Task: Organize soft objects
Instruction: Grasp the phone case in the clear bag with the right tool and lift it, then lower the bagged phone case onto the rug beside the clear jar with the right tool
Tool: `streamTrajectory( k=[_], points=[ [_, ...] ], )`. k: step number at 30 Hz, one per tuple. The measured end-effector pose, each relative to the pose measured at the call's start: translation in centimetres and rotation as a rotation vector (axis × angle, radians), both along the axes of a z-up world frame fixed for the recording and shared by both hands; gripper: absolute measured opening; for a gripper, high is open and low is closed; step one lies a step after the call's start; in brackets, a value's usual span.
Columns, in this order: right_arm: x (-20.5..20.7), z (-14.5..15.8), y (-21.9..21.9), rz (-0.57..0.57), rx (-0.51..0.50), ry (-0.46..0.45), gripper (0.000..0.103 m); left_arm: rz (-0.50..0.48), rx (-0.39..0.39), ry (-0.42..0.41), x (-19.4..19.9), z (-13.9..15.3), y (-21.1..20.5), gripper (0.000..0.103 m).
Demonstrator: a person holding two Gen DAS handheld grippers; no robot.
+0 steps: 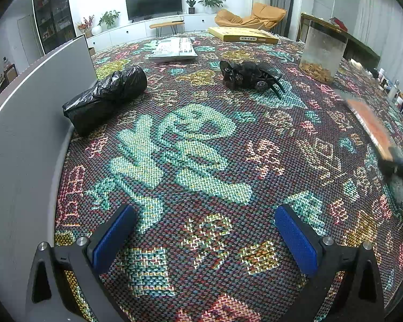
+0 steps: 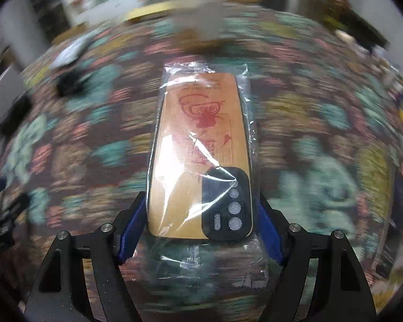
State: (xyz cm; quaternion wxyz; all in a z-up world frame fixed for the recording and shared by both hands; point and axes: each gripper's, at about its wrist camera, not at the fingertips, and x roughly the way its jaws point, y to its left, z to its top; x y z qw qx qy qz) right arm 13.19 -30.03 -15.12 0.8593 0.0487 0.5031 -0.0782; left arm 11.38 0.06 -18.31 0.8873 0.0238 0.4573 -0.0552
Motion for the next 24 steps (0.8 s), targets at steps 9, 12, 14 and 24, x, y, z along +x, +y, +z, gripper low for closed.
streamTrajectory(
  k=[9,12,14,24],
  points=[
    [7.9,0.5,-6.2,-0.074,0.028,-0.08,0.081,0.001,-0.001,0.0,0.0,0.0,0.0,0.103],
    [5.6,2.7,-6.2,-0.064,0.082,-0.178,0.083,0.001,0.001,-0.001,0.0,0.0,0.0,0.103],
    [3.7,3.4,-5.4,-0.053,0.072,-0.222,0.085,0.001,0.0,0.0,0.0,0.0,0.0,0.103],
    [-1.0,-0.9,-2.2,-0.075,-0.067,-0.151,0.085,0.001,0.0,-0.001,0.0,0.0,0.0,0.103]
  ],
)
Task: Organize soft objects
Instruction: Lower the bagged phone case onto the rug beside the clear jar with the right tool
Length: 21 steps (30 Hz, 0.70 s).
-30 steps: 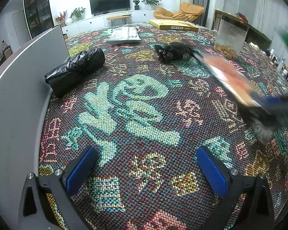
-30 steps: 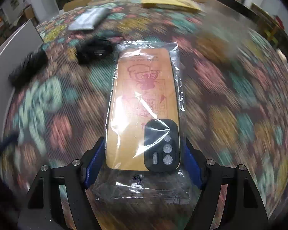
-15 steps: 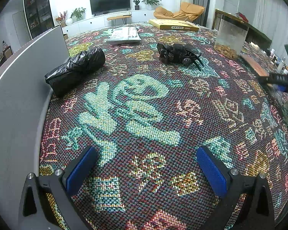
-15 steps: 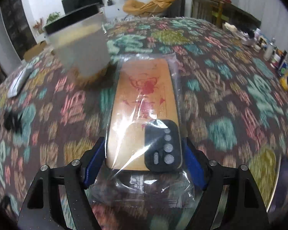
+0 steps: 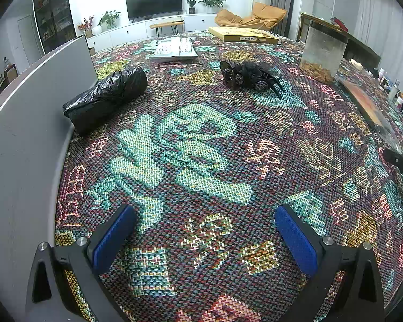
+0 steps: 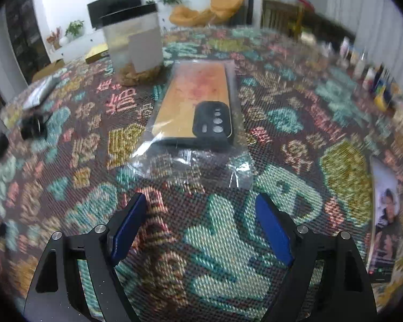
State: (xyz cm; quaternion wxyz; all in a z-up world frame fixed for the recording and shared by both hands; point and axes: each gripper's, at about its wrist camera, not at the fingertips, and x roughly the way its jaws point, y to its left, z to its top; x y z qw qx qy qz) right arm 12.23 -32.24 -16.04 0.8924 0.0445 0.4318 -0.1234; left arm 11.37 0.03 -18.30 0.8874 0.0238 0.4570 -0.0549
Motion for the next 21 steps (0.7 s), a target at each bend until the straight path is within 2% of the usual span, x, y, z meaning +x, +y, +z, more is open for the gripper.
streamTrajectory(
  k=[4,21],
  points=[
    [0.11,-0.13,-0.38,-0.009,0.016,0.001,0.089,0.0,0.0,0.0,0.01,0.02,0.0,0.103],
    [-0.26,-0.14,-0.13,-0.014,0.007,-0.003,0.089,0.0,0.0,0.0,0.01,-0.01,-0.01,0.103]
  ],
)
